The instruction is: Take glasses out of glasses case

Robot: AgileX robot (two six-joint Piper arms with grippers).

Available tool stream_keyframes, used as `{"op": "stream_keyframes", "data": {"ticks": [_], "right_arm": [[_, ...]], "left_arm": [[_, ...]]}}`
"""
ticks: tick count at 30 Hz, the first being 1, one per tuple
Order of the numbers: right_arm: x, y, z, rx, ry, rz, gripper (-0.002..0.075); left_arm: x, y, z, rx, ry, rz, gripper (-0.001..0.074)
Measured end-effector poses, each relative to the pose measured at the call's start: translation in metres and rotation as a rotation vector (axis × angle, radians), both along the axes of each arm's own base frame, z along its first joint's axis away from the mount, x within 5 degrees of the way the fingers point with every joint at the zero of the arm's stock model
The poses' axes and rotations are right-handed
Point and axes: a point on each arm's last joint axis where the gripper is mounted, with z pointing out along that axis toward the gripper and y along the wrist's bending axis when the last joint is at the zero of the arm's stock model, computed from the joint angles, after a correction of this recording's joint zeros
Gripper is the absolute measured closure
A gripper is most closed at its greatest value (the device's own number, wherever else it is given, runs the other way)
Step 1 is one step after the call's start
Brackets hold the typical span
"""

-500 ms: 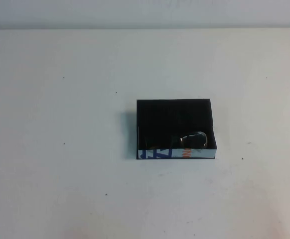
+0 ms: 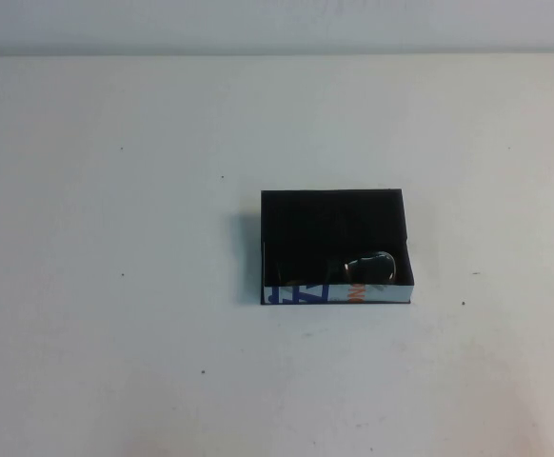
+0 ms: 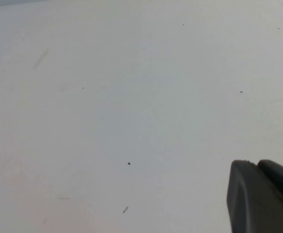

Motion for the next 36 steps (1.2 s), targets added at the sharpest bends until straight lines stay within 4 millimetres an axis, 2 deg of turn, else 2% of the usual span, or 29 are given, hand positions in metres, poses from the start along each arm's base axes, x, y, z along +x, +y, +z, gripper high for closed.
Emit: {"op": "stream_keyframes", "data": {"ticks": [14,19,21,29,32,36], "right_arm": [[0.000,0.000,0.000,0.005,0.001,0.000,0.0744],[0.001,0.002,0.009,0.134,-0.078,-0.009,0.0744],[0.000,0.002,0.023,0.168,-0.118,-0.006,0.0744],[-0.027,0.002,0.119,0.205,-0.328,0.043,0.0744],[-0.023,0.003,0.135,0.203,-0.324,0.042,0.0744],[-0.003,0.005,0.142,0.119,-0.213,0.042,0.0744]], "left_arm": [[0.000,0.000,0.000,0.000,0.000,0.000,0.0739],[0.000,0.000,0.000,0.000,0.000,0.000,0.0739],[0.000,0.000,0.000,0.000,0.000,0.000,0.0739],[0.000,0.000,0.000,0.000,0.000,0.000,0.0739],[0.000,0.000,0.000,0.000,0.000,0.000,0.0739],[0.000,0.000,0.000,0.000,0.000,0.000,0.0739]]}}
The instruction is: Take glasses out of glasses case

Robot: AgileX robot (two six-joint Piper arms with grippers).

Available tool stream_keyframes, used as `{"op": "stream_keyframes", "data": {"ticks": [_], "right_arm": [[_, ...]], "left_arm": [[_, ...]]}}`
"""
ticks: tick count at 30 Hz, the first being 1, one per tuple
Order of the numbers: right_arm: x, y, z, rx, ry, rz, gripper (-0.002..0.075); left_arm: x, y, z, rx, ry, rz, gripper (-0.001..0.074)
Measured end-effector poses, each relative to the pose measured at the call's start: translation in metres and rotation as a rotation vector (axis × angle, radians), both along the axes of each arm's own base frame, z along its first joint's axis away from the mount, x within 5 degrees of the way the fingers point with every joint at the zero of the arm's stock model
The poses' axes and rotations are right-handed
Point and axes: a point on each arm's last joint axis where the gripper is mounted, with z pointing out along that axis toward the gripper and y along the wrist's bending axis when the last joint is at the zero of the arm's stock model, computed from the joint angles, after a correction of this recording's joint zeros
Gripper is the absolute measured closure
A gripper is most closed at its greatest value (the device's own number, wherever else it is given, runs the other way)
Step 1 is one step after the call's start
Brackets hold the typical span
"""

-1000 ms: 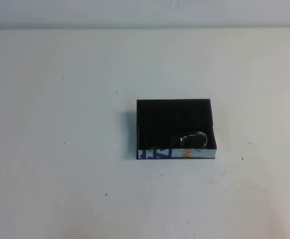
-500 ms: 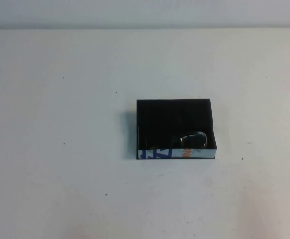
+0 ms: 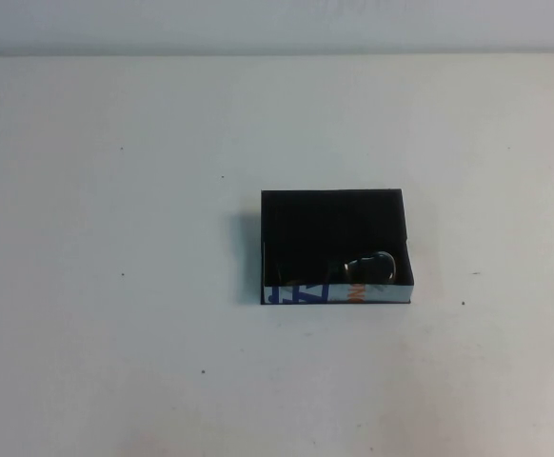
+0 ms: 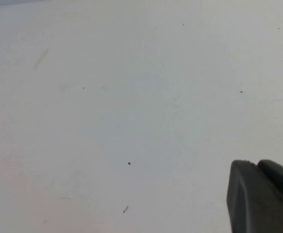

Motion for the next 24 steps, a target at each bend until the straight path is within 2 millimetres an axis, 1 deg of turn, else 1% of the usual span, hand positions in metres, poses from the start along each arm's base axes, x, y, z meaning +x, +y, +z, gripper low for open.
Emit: {"op": "stream_keyframes", "data": {"ticks": [2,5,8,10,12,15,19,21,24], "right_arm": [[0.015,0.003,0.006,-0.084,0.107,0.021,0.0744],[0.040,0.008,0.026,-0.238,0.239,0.077,0.0744],[0.072,0.014,0.043,-0.380,0.369,0.159,0.0744],[0.094,0.021,0.052,-0.467,0.455,0.244,0.0744],[0.113,0.030,0.054,-0.555,0.529,0.337,0.0744],[0.144,0.047,0.051,-0.704,0.644,0.495,0.0744],[0.185,0.073,0.041,-0.856,0.741,0.690,0.0744],[0.205,0.087,0.033,-0.905,0.790,0.776,0.0744],[0.245,0.113,0.018,-0.949,0.826,0.860,0.0744]], "left_arm": [[0.000,0.000,0.000,0.000,0.000,0.000,0.0739],[0.000,0.000,0.000,0.000,0.000,0.000,0.0739],[0.000,0.000,0.000,0.000,0.000,0.000,0.0739],[0.000,0.000,0.000,0.000,0.000,0.000,0.0739],[0.000,0.000,0.000,0.000,0.000,0.000,0.0739],[0.000,0.000,0.000,0.000,0.000,0.000,0.0739],[0.000,0.000,0.000,0.000,0.000,0.000,0.0739],[0.000,0.000,0.000,0.000,0.000,0.000,0.0739],[0.000,0.000,0.000,0.000,0.000,0.000,0.0739]]}}
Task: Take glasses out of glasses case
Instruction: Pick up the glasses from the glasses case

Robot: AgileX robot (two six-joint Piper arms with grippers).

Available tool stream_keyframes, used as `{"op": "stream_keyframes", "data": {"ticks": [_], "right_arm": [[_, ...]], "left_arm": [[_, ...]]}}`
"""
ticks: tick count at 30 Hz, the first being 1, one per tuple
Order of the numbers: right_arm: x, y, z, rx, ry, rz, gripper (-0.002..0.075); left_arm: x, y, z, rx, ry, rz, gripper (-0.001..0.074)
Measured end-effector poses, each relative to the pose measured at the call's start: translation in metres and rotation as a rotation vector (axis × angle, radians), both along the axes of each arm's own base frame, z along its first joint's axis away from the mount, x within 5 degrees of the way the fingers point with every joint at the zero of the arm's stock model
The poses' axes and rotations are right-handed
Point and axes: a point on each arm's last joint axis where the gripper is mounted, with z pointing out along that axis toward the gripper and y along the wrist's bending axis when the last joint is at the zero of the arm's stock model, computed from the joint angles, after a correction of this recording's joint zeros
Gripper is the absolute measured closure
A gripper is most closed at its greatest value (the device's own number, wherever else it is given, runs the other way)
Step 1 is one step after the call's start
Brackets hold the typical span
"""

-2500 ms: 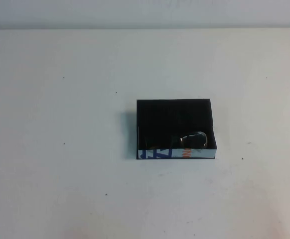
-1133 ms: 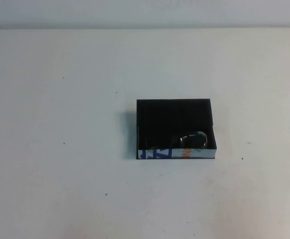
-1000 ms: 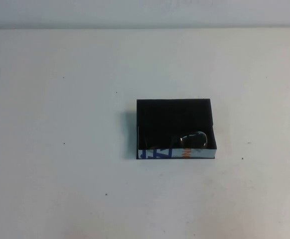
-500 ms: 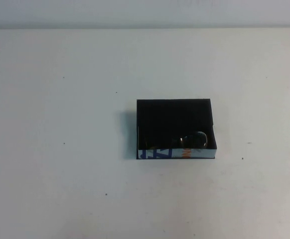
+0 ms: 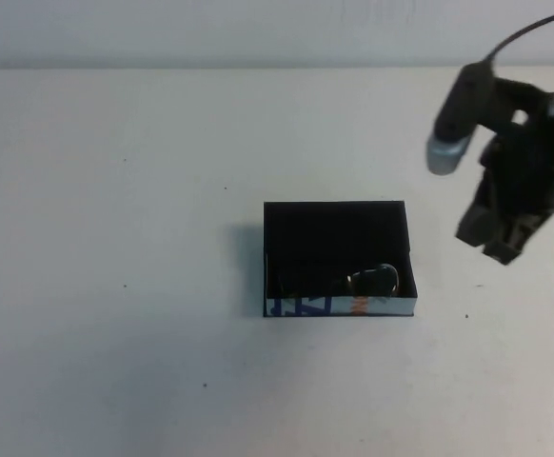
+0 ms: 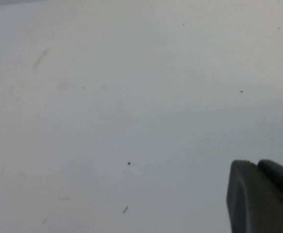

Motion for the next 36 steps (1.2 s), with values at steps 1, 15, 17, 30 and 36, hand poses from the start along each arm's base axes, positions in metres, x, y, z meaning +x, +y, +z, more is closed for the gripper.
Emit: {"op": "stream_keyframes", "data": {"ticks": [1,15,17,30,36], "right_arm": [[0.012,0.009,-0.006,-0.006,0.008,0.032,0.0744],[0.073,0.092,-0.082,-0.100,0.032,0.449,0.0393],[0.074,0.096,-0.093,-0.112,0.051,0.466,0.0382],[0.086,0.106,-0.108,-0.104,-0.014,0.458,0.0429],[0.088,0.109,-0.117,-0.098,-0.012,0.454,0.0429]], "left_arm": [[0.000,0.000,0.000,0.000,0.000,0.000,0.0739],[0.000,0.000,0.000,0.000,0.000,0.000,0.0739],[0.000,0.000,0.000,0.000,0.000,0.000,0.0739],[0.000,0.000,0.000,0.000,0.000,0.000,0.0739],[0.000,0.000,0.000,0.000,0.000,0.000,0.0739]]}}
